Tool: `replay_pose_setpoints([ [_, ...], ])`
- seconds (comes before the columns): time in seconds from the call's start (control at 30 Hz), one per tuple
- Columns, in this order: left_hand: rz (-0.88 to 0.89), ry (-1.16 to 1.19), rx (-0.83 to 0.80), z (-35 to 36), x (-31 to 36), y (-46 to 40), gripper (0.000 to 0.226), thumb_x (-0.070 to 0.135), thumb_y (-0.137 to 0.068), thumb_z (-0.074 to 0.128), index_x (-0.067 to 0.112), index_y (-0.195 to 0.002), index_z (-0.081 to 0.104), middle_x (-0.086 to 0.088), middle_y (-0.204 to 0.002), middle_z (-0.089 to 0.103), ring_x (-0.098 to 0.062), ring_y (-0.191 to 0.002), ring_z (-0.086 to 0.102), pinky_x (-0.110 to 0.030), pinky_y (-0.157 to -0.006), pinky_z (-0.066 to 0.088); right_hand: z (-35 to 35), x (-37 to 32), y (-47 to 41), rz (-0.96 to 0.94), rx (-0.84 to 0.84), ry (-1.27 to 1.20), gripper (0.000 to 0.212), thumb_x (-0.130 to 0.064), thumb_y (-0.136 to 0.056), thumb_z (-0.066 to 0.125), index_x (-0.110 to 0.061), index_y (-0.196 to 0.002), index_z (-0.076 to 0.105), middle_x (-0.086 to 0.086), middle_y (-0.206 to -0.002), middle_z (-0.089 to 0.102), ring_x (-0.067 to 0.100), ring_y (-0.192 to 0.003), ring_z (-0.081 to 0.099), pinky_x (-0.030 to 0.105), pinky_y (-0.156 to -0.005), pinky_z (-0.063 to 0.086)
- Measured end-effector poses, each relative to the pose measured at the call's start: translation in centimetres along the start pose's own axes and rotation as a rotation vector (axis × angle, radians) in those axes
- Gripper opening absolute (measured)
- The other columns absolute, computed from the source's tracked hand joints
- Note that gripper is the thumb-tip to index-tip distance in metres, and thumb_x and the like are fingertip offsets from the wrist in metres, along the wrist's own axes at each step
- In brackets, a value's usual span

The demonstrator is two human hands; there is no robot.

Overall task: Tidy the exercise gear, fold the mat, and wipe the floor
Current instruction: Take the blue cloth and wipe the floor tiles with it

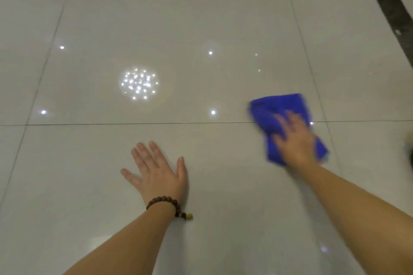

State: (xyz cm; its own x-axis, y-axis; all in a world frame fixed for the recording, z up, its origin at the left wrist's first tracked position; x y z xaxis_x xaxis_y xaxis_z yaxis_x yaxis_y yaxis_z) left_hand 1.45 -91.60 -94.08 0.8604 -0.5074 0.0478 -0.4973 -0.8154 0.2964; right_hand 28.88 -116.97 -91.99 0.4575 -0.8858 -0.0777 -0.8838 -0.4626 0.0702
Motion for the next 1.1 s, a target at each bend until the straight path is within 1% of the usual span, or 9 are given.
replay_pose_setpoints([
  [0.1,-0.006,0.005,0.018,0.0,0.2,0.2,0.084,0.063,-0.088,-0.001,0.011,-0.152,-0.011,-0.015,-0.161,-0.01,-0.029,-0.147,-0.015,-0.064,-0.112,-0.007,-2.0,11.0,1.4,0.72,0.004,-0.135,0.061,-0.052,-0.095,0.03,-0.025,-0.149,0.024,0.008,-0.158,0.016,0.029,-0.144,0.011,0.058,-0.112,0.009],
  [0.2,-0.013,0.009,0.024,0.1,0.4,0.0,0.084,0.063,-0.088,0.0,0.01,-0.152,-0.01,-0.016,-0.161,-0.009,-0.029,-0.148,-0.014,-0.065,-0.113,-0.006,-2.2,8.4,-0.5,1.029,-0.01,-0.18,0.058,-0.048,-0.097,0.027,-0.028,-0.151,0.017,0.007,-0.159,0.008,0.031,-0.145,0.004,0.059,-0.111,0.002],
  [0.27,-0.006,0.007,0.03,0.2,0.3,0.0,0.084,0.064,-0.088,-0.002,0.01,-0.152,-0.011,-0.015,-0.161,-0.01,-0.028,-0.147,-0.015,-0.064,-0.113,-0.007,-1.6,0.8,-4.5,0.811,-0.001,-0.166,0.057,-0.045,-0.097,0.03,-0.028,-0.15,0.019,0.008,-0.159,0.009,0.032,-0.145,0.005,0.06,-0.111,0.006],
  [0.43,0.004,0.024,0.038,0.0,0.3,0.0,0.085,0.061,-0.088,0.008,0.006,-0.153,0.013,-0.016,-0.161,-0.001,-0.028,-0.148,-0.008,-0.063,-0.113,-0.007,1.0,-29.3,-3.3,-0.458,-0.219,-0.064,0.062,-0.054,-0.091,0.039,-0.039,-0.148,0.02,-0.002,-0.16,0.007,0.023,-0.146,0.001,0.053,-0.114,0.01],
  [0.53,-0.008,0.011,0.025,-0.2,0.5,0.1,0.085,0.061,-0.088,0.01,0.006,-0.153,0.014,-0.016,-0.161,0.001,-0.028,-0.149,-0.006,-0.063,-0.114,-0.004,1.4,-29.0,-2.3,-0.713,-0.22,-0.085,0.061,-0.058,-0.09,0.037,-0.041,-0.147,0.023,-0.003,-0.159,0.012,0.021,-0.146,0.006,0.051,-0.115,0.008],
  [0.73,-0.007,-0.006,0.02,-0.3,0.3,0.3,0.083,0.064,-0.088,-0.003,0.011,-0.151,-0.016,-0.014,-0.16,-0.016,-0.027,-0.147,-0.019,-0.062,-0.114,-0.007,-1.8,4.3,-9.6,0.592,0.096,-0.159,0.058,-0.052,-0.093,0.036,-0.033,-0.147,0.029,0.003,-0.157,0.019,0.026,-0.144,0.012,0.057,-0.112,0.008],
  [0.87,-0.013,-0.019,0.018,0.0,0.5,0.1,0.084,0.064,-0.088,-0.004,0.011,-0.151,-0.016,-0.015,-0.16,-0.016,-0.027,-0.146,-0.021,-0.062,-0.114,-0.008,-2.7,7.7,-8.2,1.014,0.095,-0.197,0.058,-0.051,-0.094,0.031,-0.031,-0.148,0.024,0.006,-0.158,0.015,0.028,-0.145,0.008,0.058,-0.111,0.004],
  [0.93,-0.012,-0.012,0.023,0.0,0.4,0.0,0.083,0.063,-0.089,0.0,0.01,-0.152,-0.012,-0.015,-0.16,-0.013,-0.027,-0.147,-0.018,-0.063,-0.114,-0.006,-1.8,0.6,-9.3,0.806,0.121,-0.187,0.059,-0.051,-0.094,0.033,-0.031,-0.148,0.026,0.005,-0.158,0.016,0.028,-0.145,0.009,0.057,-0.111,0.007],
  [1.1,-0.017,0.016,0.02,0.0,0.4,0.0,0.084,0.06,-0.089,0.011,0.008,-0.154,0.001,-0.016,-0.161,-0.003,-0.028,-0.149,-0.009,-0.064,-0.113,-0.003,1.8,-23.7,-3.4,-0.372,-0.035,-0.097,0.059,-0.055,-0.087,0.043,-0.036,-0.143,0.036,0.002,-0.156,0.026,0.026,-0.144,0.018,0.055,-0.111,0.016],
])
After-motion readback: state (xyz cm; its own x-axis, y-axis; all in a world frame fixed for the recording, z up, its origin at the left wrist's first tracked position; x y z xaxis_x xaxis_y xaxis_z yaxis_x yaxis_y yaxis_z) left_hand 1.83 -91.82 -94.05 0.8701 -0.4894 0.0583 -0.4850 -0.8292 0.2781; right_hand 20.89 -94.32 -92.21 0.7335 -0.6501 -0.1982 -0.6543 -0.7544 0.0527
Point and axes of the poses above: each hand's wrist, its own y-axis away from the middle knuckle, its own z-axis out of the palm, x = y × z, the point moved 5 cm from there along -y, towards the middle knuckle
